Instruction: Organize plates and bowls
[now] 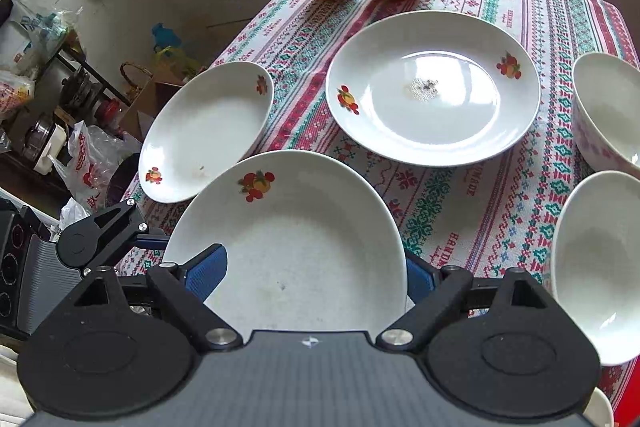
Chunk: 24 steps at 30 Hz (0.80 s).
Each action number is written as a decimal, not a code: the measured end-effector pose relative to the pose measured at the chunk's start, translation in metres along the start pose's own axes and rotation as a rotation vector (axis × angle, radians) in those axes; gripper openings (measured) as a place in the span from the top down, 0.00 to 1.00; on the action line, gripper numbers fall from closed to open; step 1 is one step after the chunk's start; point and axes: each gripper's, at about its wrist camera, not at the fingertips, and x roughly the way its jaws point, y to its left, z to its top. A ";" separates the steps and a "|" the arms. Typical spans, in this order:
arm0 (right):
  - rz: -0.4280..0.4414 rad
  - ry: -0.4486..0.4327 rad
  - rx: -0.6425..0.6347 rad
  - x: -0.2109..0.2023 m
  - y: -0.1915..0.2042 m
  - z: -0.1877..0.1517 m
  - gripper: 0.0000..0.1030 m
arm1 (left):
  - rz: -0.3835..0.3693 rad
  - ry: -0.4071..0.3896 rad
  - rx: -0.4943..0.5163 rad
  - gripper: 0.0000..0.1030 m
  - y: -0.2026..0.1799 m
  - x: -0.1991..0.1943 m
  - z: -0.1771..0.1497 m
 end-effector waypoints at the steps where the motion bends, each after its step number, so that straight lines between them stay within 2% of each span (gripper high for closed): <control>1: -0.001 -0.003 -0.009 -0.001 0.003 0.002 0.09 | 0.004 -0.005 -0.004 0.01 0.001 -0.003 0.000; 11: 0.033 -0.019 -0.104 0.010 0.039 0.039 0.09 | 0.085 -0.034 -0.065 0.01 0.026 -0.037 -0.002; 18: 0.098 -0.011 -0.191 0.042 0.074 0.075 0.09 | 0.192 -0.033 -0.122 0.01 0.052 -0.064 -0.013; 24: 0.132 0.008 -0.234 0.074 0.096 0.099 0.09 | 0.250 -0.024 -0.174 0.01 0.073 -0.078 -0.024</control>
